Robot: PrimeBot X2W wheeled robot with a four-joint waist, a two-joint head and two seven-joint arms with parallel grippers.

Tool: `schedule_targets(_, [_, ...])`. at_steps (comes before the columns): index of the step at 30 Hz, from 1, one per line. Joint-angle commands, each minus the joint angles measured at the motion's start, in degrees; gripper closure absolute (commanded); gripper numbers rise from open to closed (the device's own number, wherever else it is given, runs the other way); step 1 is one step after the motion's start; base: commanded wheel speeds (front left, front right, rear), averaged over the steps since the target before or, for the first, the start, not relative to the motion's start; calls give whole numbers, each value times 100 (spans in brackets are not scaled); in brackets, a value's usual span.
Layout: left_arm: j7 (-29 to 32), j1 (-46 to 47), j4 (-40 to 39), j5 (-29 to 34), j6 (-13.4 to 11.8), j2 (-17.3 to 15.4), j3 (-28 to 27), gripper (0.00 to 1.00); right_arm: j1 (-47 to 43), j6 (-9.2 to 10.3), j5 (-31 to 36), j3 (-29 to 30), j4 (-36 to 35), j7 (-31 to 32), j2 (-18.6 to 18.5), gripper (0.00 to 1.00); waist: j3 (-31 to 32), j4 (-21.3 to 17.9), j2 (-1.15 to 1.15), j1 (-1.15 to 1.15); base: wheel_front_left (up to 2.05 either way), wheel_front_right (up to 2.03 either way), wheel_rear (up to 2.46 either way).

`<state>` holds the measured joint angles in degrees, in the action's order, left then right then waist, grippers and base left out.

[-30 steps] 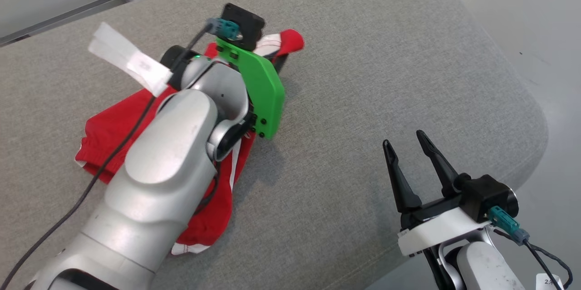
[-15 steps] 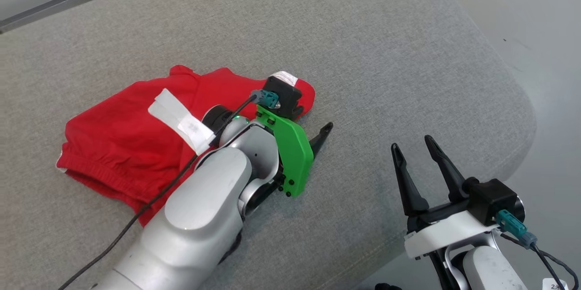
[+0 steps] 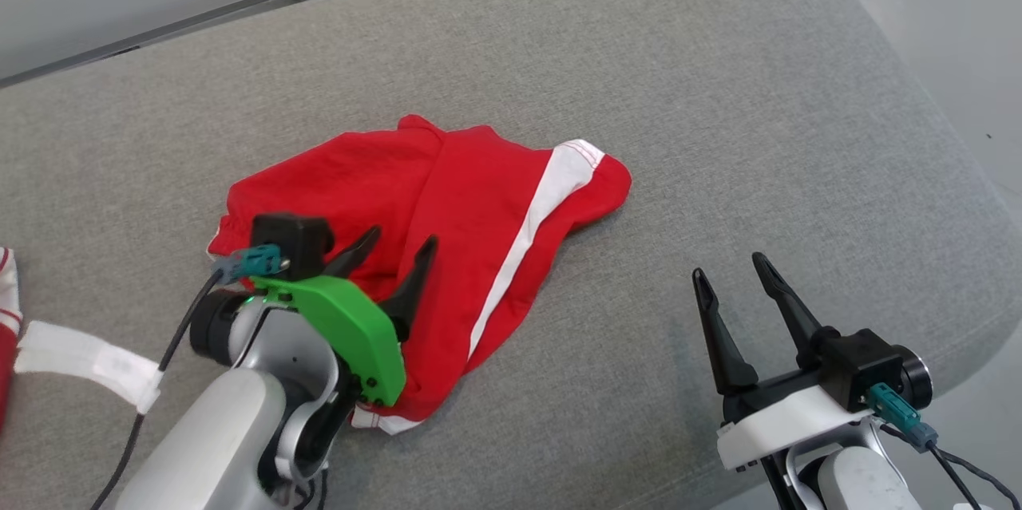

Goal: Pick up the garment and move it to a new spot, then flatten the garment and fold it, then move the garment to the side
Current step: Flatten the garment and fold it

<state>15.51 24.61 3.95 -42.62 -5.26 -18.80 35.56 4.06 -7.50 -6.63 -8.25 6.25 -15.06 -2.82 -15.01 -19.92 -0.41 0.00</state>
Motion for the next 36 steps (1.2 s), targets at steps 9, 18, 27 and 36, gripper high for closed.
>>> schedule_targets(9, [20, -982, -386, -412, -326, -380, -332, 0, -101, 2, 195, 34, 20, -17, -15, 0, 219, 516, 41, 0, 0, 0, 0])
schedule_targets(18, [43, -1559, -834, -824, -483, -289, -438, 0, -131, 1, 180, 34, 6, -17, -15, 0, 217, 690, 41, 0, 0, 0, 0])
schedule_targets(27, [218, -1584, -676, -1073, -321, -195, -324, 0, -14, 2, 169, -3, 4, -17, -15, 0, 118, 699, 41, 0, 0, 0, 0])
schedule_targets(36, [-435, -979, -323, -848, -154, 44, -579, 100, 49, 2, 128, -26, 19, -17, -14, 0, 68, 635, 41, 0, 0, 0, 0])
